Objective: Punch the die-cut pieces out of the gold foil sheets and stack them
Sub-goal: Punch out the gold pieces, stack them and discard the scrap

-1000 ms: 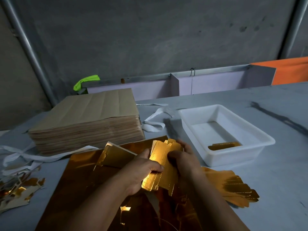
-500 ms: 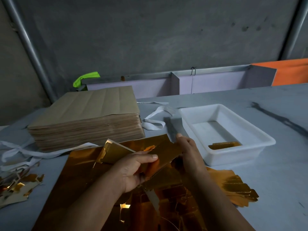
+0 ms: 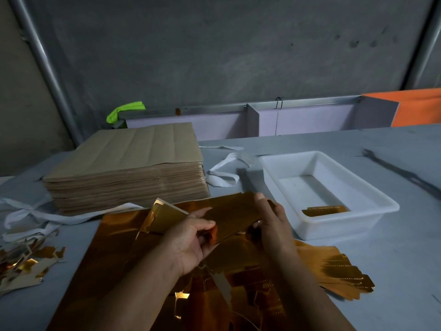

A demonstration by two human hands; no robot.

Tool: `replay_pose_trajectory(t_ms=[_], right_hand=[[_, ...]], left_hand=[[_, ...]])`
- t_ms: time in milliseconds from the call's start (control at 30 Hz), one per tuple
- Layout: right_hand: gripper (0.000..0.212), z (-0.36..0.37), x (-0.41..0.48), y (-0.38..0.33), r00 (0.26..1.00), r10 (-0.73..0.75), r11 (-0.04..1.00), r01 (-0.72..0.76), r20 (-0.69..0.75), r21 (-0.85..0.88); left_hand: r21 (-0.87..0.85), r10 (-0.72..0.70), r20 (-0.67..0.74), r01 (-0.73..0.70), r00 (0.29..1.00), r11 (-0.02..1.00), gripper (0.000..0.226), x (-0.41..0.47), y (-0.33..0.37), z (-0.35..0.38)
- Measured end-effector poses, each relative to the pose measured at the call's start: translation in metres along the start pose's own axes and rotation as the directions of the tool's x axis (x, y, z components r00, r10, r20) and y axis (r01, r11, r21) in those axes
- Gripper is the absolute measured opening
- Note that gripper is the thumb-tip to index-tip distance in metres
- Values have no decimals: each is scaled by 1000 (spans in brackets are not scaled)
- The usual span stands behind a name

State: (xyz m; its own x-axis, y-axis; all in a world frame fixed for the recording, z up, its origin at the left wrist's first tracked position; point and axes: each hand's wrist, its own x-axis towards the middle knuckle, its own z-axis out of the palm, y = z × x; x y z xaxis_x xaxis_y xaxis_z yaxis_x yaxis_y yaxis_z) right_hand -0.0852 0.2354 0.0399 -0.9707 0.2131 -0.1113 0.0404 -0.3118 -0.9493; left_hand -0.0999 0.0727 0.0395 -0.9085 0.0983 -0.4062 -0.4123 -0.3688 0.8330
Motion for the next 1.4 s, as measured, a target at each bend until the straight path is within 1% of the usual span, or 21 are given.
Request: replay_pose_trajectory(t_ms=[100, 167, 267, 333, 400, 467, 533, 633, 733, 833, 900, 1067, 1400], right_hand=[[32, 0, 0, 0, 999, 42, 998, -42, 2, -42], [36, -4, 2, -1, 997, 76, 994, -76, -6, -82], [38, -9, 3, -4, 993, 113, 991, -115, -24, -66], [42, -11, 3, -4, 993, 115, 992, -116, -35, -47], [43, -11, 2, -4, 993, 108, 993, -110, -43, -43], [40, -9, 1, -3, 993, 111, 992, -114, -47, -51], [37, -7, -1, -3, 991, 123, 991, -126, -57, -54], [37, -7, -2, -3, 986, 150, 987, -154, -79, -48], [46, -9, -1, -3, 982, 161, 985, -166, -97, -40], [52, -9, -1, -1, 979, 182, 983, -183, -86, 5], [50, -8, -1, -1, 978, 194, 980, -191, -73, 49], [30, -7, -1, 1, 977, 210, 971, -204, -32, 124], [26, -3, -4, 2, 979, 201, 976, -197, -32, 95]], left_hand=[[74, 30, 81, -36, 996, 997, 43, -4, 1, 3], [74, 19, 149, -30, 989, 997, 43, -8, 4, 3], [22, 26, 215, -31, 976, 999, 46, -10, 10, -3], [8, 55, 201, -58, 978, 998, 44, -10, 13, -8], [54, 91, 170, -101, 981, 993, 38, -10, 12, -9], [103, 125, 133, -139, 983, 985, 39, -9, 9, -9], [116, 159, 114, -172, 981, 978, 42, -10, 7, -9], [97, 200, 159, -217, 967, 971, 46, -12, 7, -10], [120, 217, 214, -246, 952, 962, 53, -14, 8, -11], [151, 228, 215, -263, 950, 953, 51, -14, 9, -12], [159, 226, 220, -264, 949, 951, 50, -14, 10, -13], [150, 224, 253, -267, 941, 952, 52, -15, 11, -16], [112, 234, 200, -260, 951, 959, 46, -14, 8, -19]])
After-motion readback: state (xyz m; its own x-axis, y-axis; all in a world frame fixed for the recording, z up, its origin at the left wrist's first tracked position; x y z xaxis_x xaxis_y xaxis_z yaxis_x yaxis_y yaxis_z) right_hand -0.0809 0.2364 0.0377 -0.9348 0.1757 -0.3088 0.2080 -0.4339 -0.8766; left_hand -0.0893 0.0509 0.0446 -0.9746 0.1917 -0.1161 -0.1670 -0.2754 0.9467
